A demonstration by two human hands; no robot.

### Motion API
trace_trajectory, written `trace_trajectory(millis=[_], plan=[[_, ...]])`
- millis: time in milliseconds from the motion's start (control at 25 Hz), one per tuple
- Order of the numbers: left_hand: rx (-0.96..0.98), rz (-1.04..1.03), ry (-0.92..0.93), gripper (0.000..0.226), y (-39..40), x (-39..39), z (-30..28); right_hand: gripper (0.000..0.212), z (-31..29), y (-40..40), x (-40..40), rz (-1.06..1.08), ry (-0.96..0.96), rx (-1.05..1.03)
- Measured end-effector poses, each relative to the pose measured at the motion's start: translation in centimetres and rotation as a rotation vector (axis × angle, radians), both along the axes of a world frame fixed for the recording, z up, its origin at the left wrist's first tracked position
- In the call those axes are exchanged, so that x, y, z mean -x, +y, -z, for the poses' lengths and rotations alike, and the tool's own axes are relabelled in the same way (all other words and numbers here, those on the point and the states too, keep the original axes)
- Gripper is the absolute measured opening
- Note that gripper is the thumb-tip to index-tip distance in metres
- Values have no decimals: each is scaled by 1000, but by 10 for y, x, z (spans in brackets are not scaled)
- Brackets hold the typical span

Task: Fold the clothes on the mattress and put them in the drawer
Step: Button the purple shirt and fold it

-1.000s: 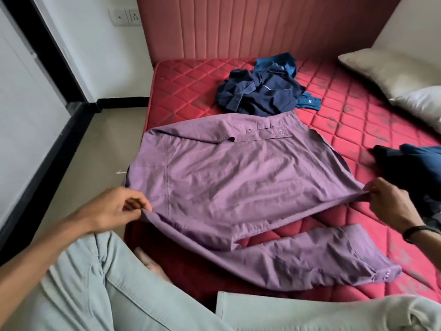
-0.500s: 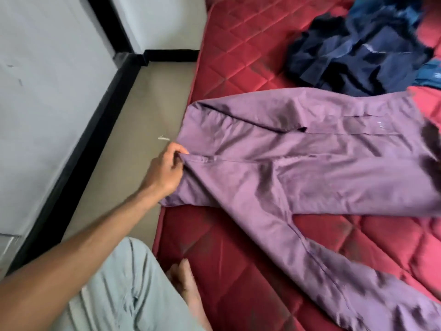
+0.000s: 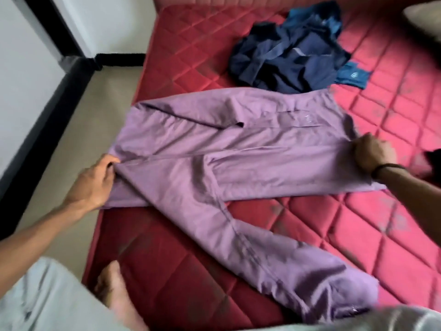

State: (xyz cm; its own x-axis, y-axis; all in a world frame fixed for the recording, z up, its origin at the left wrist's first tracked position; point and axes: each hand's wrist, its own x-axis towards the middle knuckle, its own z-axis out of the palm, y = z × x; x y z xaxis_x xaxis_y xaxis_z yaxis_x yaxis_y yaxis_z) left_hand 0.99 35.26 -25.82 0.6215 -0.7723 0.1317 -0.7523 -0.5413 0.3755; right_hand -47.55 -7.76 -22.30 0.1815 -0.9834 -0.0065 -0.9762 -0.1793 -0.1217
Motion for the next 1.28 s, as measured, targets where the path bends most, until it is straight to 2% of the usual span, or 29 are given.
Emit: trace_trajectory(millis=[80, 160, 280, 360, 440, 520, 600, 640, 680, 760, 840, 920, 1040, 1160, 1280], plan=[[7, -15, -15, 18, 1, -13, 8, 36, 6, 0, 0, 20, -9, 44], [24, -8, -34, 25, -4, -21, 19, 35, 29, -5, 9, 36, -66, 84], [14, -17, -97, 25, -15, -16, 34, 32, 48, -16, 10, 38, -66, 136], [11, -23, -90, 26, -16, -15, 37, 35, 39, -20, 8, 71, -73, 42], [26, -105, -64, 34, -15, -24, 42, 49, 18, -7, 5, 91, -107, -8], [-30, -163, -9, 17, -14, -22, 39, 65, -10, 37, 4, -54, -132, 89], [121, -171, -6, 35, -9, -4, 20, 59, -31, 116, 12, -396, -261, 138], [216, -126, -15, 41, -7, 8, 5, 53, -39, 166, 20, -531, -304, 19], [261, -72, -31, 43, -8, 14, -1, 52, -45, 215, 24, -596, -297, -192], [307, 46, -32, 35, -9, 35, -16, 64, -45, 291, 29, -625, -52, -460], [274, 125, 29, 24, -9, 62, -27, 61, -28, 322, 32, -620, 240, -442], [195, 154, 155, 16, -7, 85, -27, 45, -21, 328, 26, -615, 283, -393], [262, -71, 595, 15, -8, 108, -15, 19, -49, 332, 12, -650, 37, -319], [386, -354, 902, 33, -10, 104, -13, 10, -110, 337, 6, -598, -383, -312], [445, -449, 1095, 32, -10, 99, -18, 13, -165, 351, 11, -391, -926, -521]])
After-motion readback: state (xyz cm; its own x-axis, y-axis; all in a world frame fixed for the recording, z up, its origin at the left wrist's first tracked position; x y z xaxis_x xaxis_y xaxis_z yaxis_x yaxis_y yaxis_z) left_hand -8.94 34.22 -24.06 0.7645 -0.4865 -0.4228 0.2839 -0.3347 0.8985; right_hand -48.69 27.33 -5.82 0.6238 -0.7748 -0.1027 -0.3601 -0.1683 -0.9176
